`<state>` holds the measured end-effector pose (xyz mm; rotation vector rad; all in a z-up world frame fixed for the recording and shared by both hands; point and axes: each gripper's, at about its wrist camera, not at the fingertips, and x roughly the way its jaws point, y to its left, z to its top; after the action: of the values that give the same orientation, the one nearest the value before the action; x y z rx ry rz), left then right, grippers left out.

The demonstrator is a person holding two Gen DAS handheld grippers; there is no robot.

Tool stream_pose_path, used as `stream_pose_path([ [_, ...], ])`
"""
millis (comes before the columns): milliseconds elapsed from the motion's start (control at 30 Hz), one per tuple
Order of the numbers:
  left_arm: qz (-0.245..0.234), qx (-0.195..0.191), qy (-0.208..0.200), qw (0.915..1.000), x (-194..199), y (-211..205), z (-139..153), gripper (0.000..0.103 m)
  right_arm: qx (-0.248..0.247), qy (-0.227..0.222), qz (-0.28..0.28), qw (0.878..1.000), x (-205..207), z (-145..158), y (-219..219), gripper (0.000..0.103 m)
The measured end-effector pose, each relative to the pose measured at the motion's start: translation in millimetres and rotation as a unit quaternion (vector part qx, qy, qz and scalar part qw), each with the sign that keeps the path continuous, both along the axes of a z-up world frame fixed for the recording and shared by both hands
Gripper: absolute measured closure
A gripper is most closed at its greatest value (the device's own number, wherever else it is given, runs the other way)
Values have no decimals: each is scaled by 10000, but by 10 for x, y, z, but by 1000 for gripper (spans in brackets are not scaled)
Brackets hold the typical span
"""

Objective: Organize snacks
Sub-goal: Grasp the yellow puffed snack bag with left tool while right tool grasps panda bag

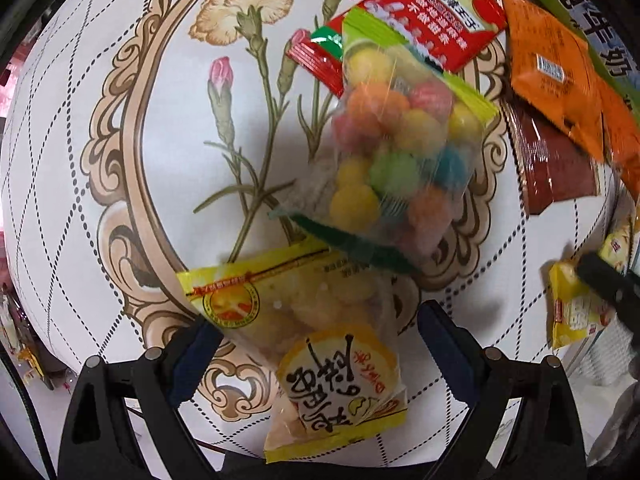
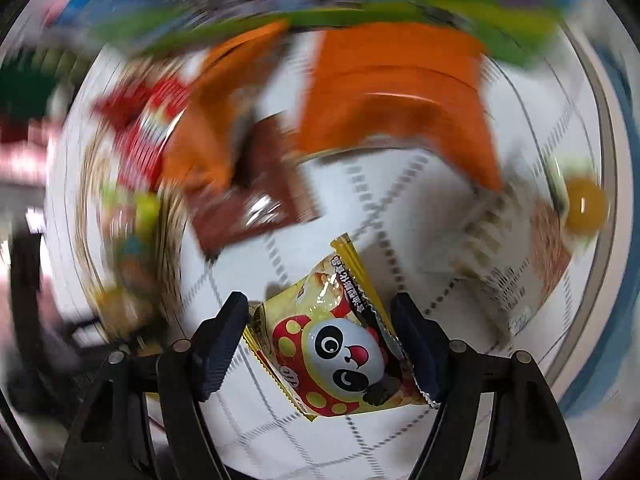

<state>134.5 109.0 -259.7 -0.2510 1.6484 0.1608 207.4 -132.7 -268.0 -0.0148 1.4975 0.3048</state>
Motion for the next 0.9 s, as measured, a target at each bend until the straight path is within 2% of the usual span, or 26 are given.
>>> stream_pose_path([
  [100,105,-104,31,9999,-94,35,33,6,-176,-286,29,9994,-109,199,-3,14],
  [200,280,-288,112,9991,-221,62,22,6,89,-288,-788,9964,-230,409,-260,12],
  [267,382,-407,205,9982,-316,86,-49,6,565,-19,-1498,9871,-326,442,-464,12],
  [333,438,-480,289,9975,-373,36,-108,6,1157,398,-2203,9677,-401,366,-579,12],
  [367,446,-494,293,9974,-397,22,-127,6,1312,519,-2388,9608,-398,310,-577,12],
  [467,446,-459,264,9976,-412,-25,-172,6,1299,708,-2575,9549,-316,71,-441,13],
  [500,439,-449,248,9977,-400,-44,-171,6,1219,740,-2544,9565,-283,2,-362,15],
  [567,413,-418,206,9981,-356,-64,-154,6,874,689,-2257,9678,-145,-142,-180,30],
  [667,357,-378,168,9985,-363,-86,-148,6,19,353,-1152,9927,0,-233,223,34],
  [700,326,-372,155,9987,-387,-109,-153,6,-113,284,-807,9963,9,-222,319,34],
  [733,299,-369,145,9988,-373,-89,-150,6,-319,190,-220,9991,-6,-189,458,35],
  [833,194,-324,81,9993,-374,-110,-176,6,-789,286,992,9915,-118,-178,730,35],
  [900,75,-199,-11,9998,-329,-153,-157,14,-954,250,1282,9868,-184,-147,788,30],
])
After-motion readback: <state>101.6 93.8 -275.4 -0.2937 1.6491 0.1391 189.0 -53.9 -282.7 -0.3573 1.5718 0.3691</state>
